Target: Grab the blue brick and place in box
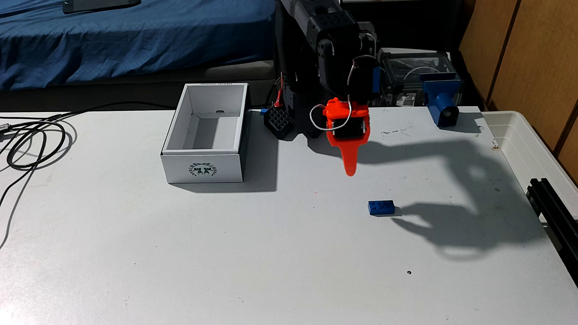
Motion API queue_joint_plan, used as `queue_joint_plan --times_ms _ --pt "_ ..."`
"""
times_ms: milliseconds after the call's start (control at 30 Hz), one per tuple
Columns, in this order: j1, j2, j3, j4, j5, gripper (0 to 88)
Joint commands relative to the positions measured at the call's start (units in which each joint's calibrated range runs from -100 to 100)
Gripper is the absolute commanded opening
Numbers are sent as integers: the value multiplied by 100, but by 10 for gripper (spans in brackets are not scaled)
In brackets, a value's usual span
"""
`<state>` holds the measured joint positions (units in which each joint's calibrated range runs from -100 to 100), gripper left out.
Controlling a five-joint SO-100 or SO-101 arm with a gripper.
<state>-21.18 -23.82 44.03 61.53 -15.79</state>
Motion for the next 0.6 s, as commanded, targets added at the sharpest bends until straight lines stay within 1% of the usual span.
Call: queue_joint_plan --times_ms 0,367,567 --pt "-133 18 -295 -117 -118 16" --pt "-111 1633 -987 -487 -181 9" --pt "-111 1929 -1085 -504 -181 9"
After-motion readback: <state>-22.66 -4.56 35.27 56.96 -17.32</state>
